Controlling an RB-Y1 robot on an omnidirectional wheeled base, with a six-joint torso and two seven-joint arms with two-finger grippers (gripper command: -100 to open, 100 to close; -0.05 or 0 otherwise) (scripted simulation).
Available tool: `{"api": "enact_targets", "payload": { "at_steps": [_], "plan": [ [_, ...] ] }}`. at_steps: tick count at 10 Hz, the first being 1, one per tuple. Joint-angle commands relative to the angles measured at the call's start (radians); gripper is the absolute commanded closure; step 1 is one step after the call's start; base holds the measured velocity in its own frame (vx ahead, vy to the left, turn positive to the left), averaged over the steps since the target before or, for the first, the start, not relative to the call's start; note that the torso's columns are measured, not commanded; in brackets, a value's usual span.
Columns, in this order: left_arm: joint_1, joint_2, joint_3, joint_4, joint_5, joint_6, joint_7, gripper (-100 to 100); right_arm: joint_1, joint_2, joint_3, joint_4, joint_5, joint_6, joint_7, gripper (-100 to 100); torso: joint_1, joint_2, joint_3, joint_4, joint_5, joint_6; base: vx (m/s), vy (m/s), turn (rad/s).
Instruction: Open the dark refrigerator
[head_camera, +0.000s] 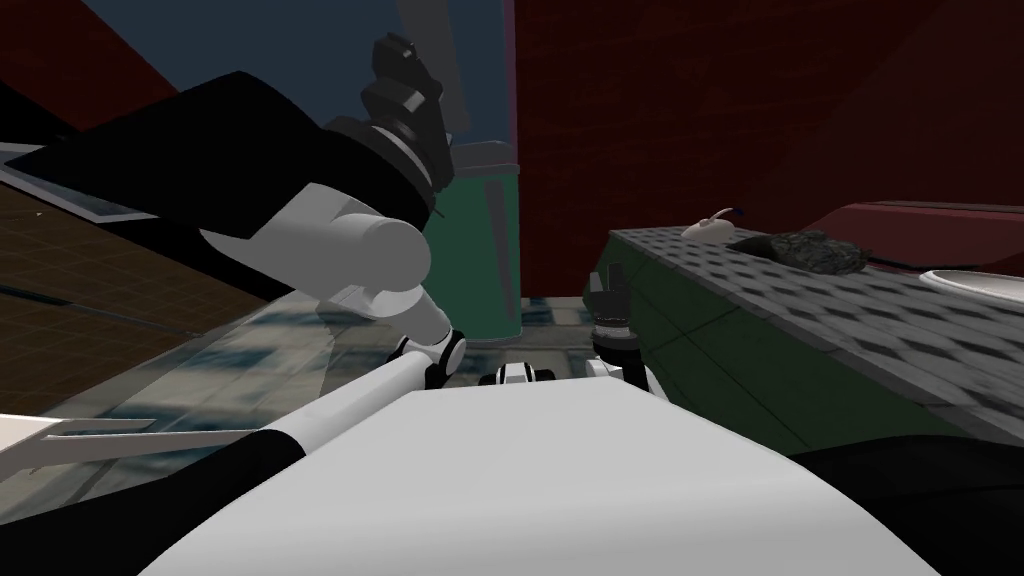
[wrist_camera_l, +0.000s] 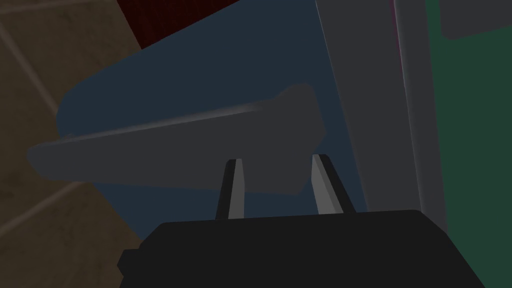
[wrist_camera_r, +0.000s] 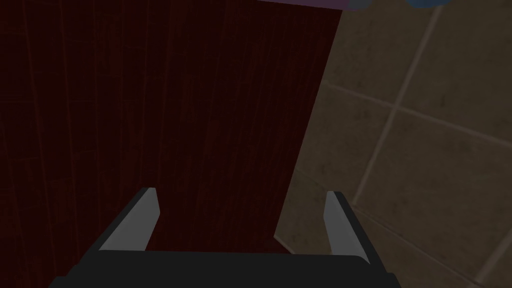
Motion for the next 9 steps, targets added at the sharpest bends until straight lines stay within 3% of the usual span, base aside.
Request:
{"api": "enact_targets", "payload": {
  "at_steps": [1, 2, 4, 5, 9],
  "plan": [
    [-0.024, -0.022, -0.026, -0.061, -0.001, 0.044, 0.002, 100, 0.000, 0.000, 0.000, 0.000, 0.000, 0.000, 0.000, 0, -0.002, -0.002, -0.001, -0.001, 0.002, -0.002, -0.116, 0.136, -0.018],
    [-0.024, -0.022, -0.026, -0.064, -0.001, 0.044, 0.002, 100, 0.000, 0.000, 0.000, 0.000, 0.000, 0.000, 0.000, 0, -0.005, -0.002, -0.003, -0.001, 0.000, -0.001, -0.090, 0.104, -0.002],
    [-0.047, -0.047, -0.058, -0.123, 0.021, 0.122, 0.005, 100, 0.000, 0.000, 0.000, 0.000, 0.000, 0.000, 0.000, 0, -0.008, -0.006, -0.004, -0.003, -0.003, 0.002, -0.084, 0.186, -0.029],
    [-0.032, -0.048, -0.065, -0.105, 0.007, 0.120, 0.005, 100, 0.000, 0.000, 0.000, 0.000, 0.000, 0.000, 0.000, 0, -0.008, -0.003, -0.002, -0.003, -0.003, 0.003, -0.062, 0.102, -0.048],
    [-0.050, -0.051, -0.107, -0.110, 0.025, 0.126, 0.047, 100, 0.000, 0.000, 0.000, 0.000, 0.000, 0.000, 0.000, 0, -0.012, -0.007, -0.004, -0.007, -0.002, 0.002, -0.118, 0.224, -0.127]
  ]
}}
